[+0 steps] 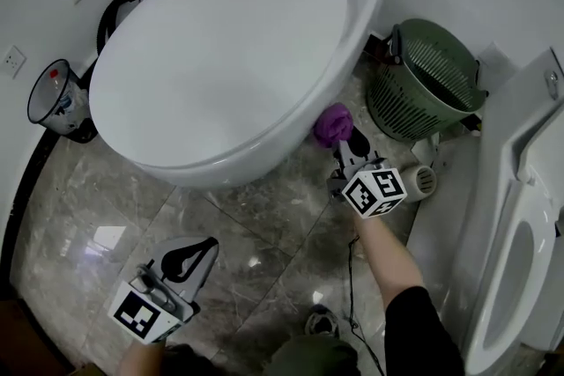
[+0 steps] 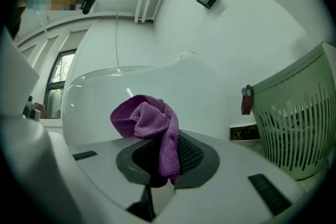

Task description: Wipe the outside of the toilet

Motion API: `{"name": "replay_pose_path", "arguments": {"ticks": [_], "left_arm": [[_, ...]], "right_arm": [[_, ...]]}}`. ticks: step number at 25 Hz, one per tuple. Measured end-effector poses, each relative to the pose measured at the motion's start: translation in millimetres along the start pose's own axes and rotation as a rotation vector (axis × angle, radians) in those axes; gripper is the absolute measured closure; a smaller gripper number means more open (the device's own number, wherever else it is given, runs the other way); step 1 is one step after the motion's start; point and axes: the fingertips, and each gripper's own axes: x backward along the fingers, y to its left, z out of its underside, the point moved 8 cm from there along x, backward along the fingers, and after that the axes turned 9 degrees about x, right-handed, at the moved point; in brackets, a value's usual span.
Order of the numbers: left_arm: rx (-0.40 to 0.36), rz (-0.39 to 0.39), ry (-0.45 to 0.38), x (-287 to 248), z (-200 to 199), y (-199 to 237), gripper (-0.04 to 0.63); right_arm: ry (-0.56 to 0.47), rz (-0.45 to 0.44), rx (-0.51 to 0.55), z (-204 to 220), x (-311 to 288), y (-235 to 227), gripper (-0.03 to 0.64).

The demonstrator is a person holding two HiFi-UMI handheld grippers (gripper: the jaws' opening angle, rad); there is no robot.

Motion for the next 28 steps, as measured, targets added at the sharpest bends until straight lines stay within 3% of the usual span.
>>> {"name": "replay_pose_path", "arguments": {"ticks": [6,12,15,21,28], "left_arm": [[0.006,-0.031,0.013,0.5,-1.4,-3.5,0.589],[-0.034,-0.052,0.087,5.0,2.3,-7.7,0.589],[-0.025,-0.072,0.078,9.0,1.2,-9.1,0.589],[-0.024,-0.07,0.064,11.7,0.3,-7.9,0.589],[-0.015,-0.058,-0.006,15.5,-2.8,-1.1,0.589]], "right_arm": [[0.023,0.107,0.001,-3.2,-29.1,-57.8,0.569],[0.091,0.347,-0.067,-7.2,-60.8,-115.0,0.569],[0.119,0.403,-0.088,-7.9,-65.3,-121.3,0.571],[0.088,0.383,-0.096,-10.1,-47.6,-109.5,0.571],[0.041,0.24,0.001,-17.0,13.4,-50.3,0.571]]}}
